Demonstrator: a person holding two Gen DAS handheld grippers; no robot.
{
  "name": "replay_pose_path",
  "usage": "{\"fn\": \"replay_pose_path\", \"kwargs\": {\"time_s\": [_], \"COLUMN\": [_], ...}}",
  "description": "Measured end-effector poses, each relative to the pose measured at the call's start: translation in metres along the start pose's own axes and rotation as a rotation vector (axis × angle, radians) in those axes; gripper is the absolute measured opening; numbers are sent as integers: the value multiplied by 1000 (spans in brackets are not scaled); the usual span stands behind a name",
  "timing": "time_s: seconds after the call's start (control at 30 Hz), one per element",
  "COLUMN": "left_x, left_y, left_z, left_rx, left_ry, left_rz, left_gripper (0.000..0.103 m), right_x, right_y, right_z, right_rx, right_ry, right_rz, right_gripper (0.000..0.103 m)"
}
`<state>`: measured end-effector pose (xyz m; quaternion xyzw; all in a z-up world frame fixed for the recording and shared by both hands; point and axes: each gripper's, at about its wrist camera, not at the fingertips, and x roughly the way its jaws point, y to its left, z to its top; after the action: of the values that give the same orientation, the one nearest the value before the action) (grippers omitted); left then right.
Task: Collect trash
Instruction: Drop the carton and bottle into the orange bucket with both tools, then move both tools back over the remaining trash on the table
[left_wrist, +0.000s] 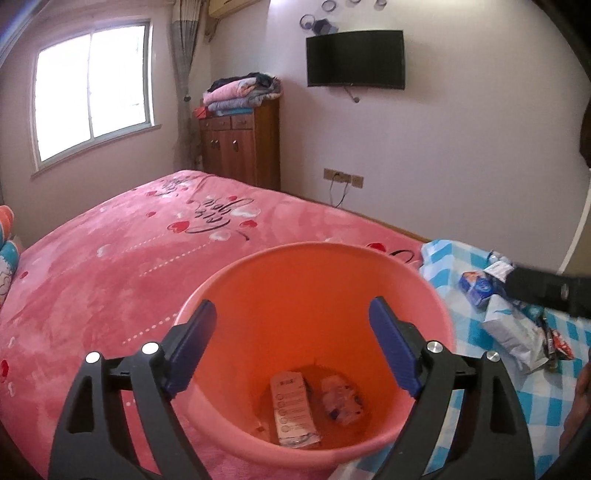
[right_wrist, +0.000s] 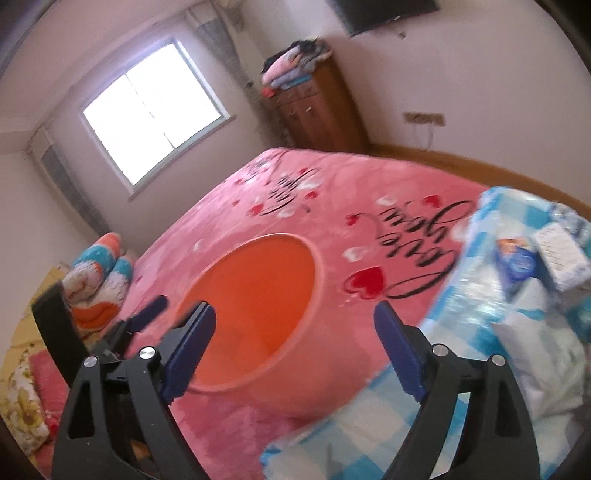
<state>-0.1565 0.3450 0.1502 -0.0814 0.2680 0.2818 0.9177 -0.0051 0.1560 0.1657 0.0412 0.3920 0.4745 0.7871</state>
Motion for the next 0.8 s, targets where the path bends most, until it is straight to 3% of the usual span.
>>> {"fn": "replay_pose_path", "kwargs": {"time_s": [0.4,0.8], "left_x": [-41,-56], "left_y": [-57,-115], "left_z": [-8,-32], "left_rx": [101,199], "left_ry": [-44,-2], "left_rz": [-161,-314], "left_gripper": [93,94], "right_x": [-76,-130], "right_y": [-62,-114], "right_z": [-86,-137], "right_rx": [115,244], "right_ry": [-112,-181], "right_rz": [-232,-342], "right_gripper": [89,93]}}
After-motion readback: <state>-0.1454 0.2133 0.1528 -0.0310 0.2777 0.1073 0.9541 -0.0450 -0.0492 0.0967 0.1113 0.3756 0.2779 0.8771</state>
